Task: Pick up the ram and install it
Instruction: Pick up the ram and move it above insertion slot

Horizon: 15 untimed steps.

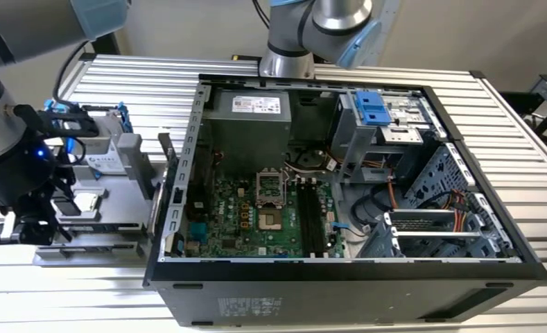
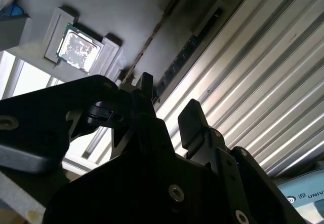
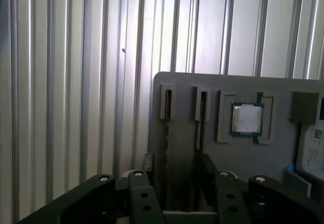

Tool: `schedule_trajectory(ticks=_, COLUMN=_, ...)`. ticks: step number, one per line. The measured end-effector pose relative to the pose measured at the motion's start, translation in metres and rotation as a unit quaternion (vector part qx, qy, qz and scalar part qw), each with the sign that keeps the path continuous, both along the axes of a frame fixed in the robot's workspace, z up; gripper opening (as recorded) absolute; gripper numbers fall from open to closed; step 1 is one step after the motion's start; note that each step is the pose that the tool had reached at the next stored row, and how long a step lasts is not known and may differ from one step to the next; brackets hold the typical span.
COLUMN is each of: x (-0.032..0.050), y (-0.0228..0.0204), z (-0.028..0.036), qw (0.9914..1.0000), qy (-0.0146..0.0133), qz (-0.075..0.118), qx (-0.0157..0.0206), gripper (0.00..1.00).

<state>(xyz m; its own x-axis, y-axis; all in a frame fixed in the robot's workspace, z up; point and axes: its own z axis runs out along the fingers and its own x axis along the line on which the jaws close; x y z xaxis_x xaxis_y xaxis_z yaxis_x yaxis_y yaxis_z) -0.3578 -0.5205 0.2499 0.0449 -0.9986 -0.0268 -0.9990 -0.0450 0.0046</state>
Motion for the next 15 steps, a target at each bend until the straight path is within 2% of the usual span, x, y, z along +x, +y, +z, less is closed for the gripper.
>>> schedule_trajectory(ticks=8, x=-0.0001, y=-0.0020, z=-0.0074, qw=0.99999, qy=-0.0001, qz=-0.004, qx=0.0001, gripper=1.00)
schedule_trajectory(ticks=15, x=-0.0001, y=-0.0058, z=-0.0135, qw=0.99999, qy=-0.0001, qz=-0.005, qx=0.0001, gripper=1.00)
